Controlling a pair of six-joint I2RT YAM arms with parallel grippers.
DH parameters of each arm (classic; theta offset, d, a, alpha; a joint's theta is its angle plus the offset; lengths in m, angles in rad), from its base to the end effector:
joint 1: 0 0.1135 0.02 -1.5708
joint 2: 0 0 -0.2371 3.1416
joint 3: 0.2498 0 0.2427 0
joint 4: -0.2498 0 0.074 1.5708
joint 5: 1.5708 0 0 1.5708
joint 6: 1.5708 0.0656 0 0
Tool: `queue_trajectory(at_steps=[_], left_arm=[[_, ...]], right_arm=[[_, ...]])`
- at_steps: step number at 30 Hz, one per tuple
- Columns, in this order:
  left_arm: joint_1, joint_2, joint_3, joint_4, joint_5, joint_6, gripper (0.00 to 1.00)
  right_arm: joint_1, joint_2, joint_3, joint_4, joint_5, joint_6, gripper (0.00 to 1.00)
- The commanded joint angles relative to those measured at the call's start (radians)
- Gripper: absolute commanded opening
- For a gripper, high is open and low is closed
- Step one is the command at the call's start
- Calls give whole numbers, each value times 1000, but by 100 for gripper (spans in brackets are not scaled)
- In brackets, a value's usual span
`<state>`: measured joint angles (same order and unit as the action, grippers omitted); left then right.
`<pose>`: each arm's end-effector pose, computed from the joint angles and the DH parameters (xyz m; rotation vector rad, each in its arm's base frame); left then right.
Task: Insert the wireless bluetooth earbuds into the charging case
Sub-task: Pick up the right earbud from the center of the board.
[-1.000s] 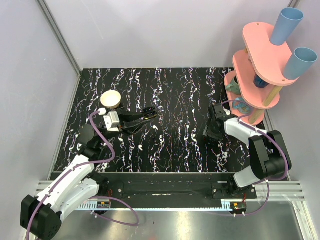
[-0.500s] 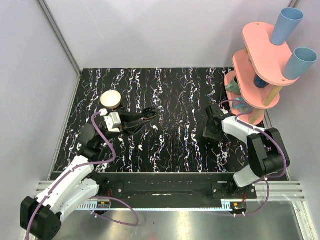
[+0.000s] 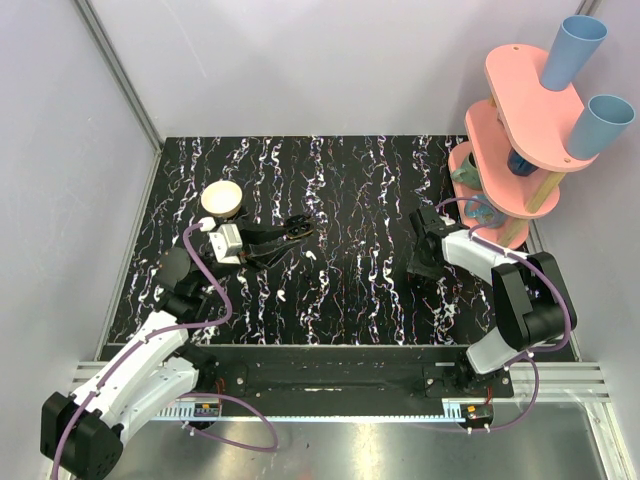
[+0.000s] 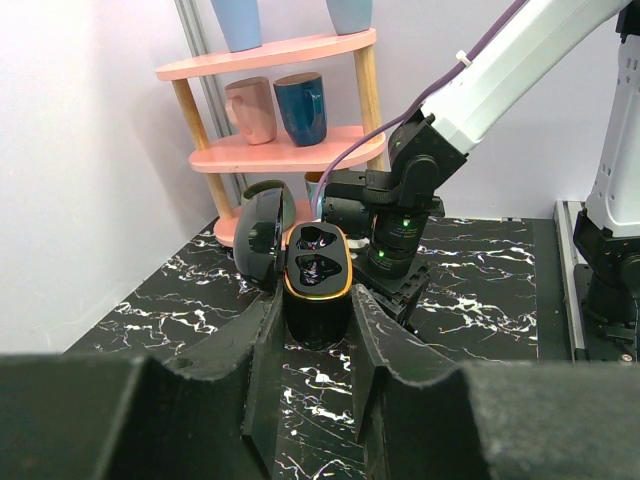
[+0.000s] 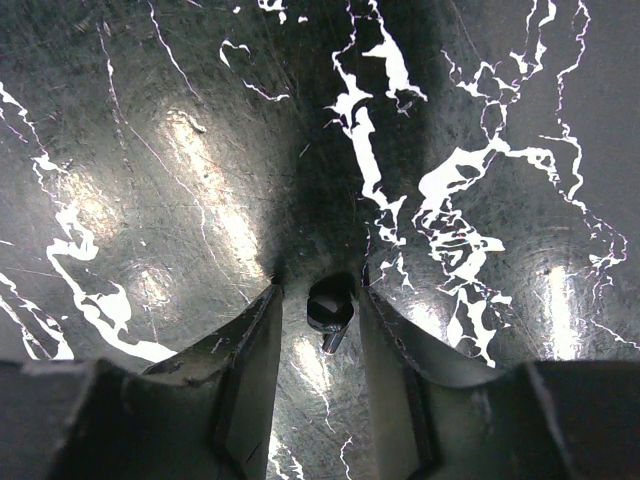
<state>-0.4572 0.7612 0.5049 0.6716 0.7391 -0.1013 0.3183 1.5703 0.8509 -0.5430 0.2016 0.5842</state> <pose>0.1627 -0.1293 0.3249 0.8653 0.9986 -0.9032 0.2684 0.0746 0.1090 0.4114 2.7464 -0.0645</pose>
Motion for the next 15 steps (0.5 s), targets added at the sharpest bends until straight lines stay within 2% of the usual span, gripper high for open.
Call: queue_trajectory(at_steps=[1, 15], left_arm=[[-1, -8, 44, 23, -20, 12, 0], [-1, -13, 41, 17, -23, 12, 0]], right_arm=[[13, 14, -6, -2, 12, 8, 43], [13, -6, -21, -2, 27, 17, 41]])
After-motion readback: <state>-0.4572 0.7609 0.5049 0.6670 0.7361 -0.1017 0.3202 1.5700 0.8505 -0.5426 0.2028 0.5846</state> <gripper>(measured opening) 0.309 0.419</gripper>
